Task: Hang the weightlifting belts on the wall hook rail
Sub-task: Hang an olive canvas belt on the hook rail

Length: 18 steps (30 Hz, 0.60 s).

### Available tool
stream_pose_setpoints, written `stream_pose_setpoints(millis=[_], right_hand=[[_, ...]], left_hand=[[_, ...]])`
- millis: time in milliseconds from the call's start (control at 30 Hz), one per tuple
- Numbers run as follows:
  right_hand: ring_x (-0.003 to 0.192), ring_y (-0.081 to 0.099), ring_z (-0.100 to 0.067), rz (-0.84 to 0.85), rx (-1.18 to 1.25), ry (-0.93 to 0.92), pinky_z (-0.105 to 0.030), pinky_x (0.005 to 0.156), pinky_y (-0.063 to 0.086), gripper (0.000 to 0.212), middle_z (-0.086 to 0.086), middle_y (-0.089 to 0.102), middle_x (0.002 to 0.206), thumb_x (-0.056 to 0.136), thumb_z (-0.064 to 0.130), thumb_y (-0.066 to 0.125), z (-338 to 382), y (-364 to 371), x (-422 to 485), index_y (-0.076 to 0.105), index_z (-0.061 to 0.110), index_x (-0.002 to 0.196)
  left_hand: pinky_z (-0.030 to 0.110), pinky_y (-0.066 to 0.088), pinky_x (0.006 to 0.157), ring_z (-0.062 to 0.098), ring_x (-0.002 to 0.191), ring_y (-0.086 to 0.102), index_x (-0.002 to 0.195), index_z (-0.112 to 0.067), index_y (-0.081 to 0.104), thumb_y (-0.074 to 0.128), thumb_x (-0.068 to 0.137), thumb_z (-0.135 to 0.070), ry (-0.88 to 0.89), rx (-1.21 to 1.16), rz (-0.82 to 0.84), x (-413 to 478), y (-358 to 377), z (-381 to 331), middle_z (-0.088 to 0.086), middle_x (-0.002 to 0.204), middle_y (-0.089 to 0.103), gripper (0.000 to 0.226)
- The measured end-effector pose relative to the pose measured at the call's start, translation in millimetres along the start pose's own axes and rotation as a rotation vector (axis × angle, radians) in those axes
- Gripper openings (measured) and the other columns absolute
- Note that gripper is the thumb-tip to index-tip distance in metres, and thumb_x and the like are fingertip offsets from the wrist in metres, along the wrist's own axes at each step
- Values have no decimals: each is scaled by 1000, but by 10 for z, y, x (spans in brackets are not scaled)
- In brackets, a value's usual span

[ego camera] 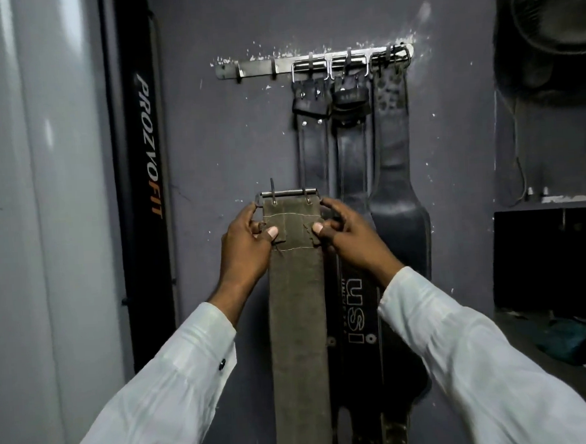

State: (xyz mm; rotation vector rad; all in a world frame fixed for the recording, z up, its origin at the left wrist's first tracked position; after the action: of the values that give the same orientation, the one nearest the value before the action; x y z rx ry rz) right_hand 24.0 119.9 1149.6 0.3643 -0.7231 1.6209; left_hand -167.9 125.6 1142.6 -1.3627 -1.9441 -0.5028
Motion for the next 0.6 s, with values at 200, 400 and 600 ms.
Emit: stream_pose_setpoints(millis=[200, 400, 600], right_hand=[[62, 59, -9, -53, -4, -120, -21, 53, 49, 46, -12, 64, 87, 97, 3, 56, 318, -79, 1009, 47, 17, 140], [47, 55, 11, -130, -93, -321, -14, 50, 44, 34, 1, 63, 88, 96, -1, 54, 893, -359, 2049, 55, 15, 126], [61, 61, -3, -239, -198, -408, -15, 46, 42, 40, -5, 68, 95, 86, 14, 57, 1247, -534, 2704, 60, 11, 126]], left_hand=[[45, 59, 87, 15, 86, 71, 127, -30, 59, 64, 88, -13, 164, 18, -46, 891, -39, -360, -4, 85, 72, 43], [49, 58, 90, 21, 93, 72, 115, -33, 63, 65, 81, -19, 276, -10, -68, 2043, 22, -702, -1, 91, 74, 36], [45, 58, 91, 17, 100, 72, 121, -16, 64, 65, 77, -17, 376, -8, -85, 2836, 72, -954, 2, 108, 74, 44]])
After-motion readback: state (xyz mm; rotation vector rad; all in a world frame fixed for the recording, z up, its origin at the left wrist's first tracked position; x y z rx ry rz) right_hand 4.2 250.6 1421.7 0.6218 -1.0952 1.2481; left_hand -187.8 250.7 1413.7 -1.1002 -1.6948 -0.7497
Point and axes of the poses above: each hand's wrist, its own x-axis towards the middle knuckle, its own y-axis out of the palm, z = x × y, the point moved 7 cm from there along x, towards the middle knuckle
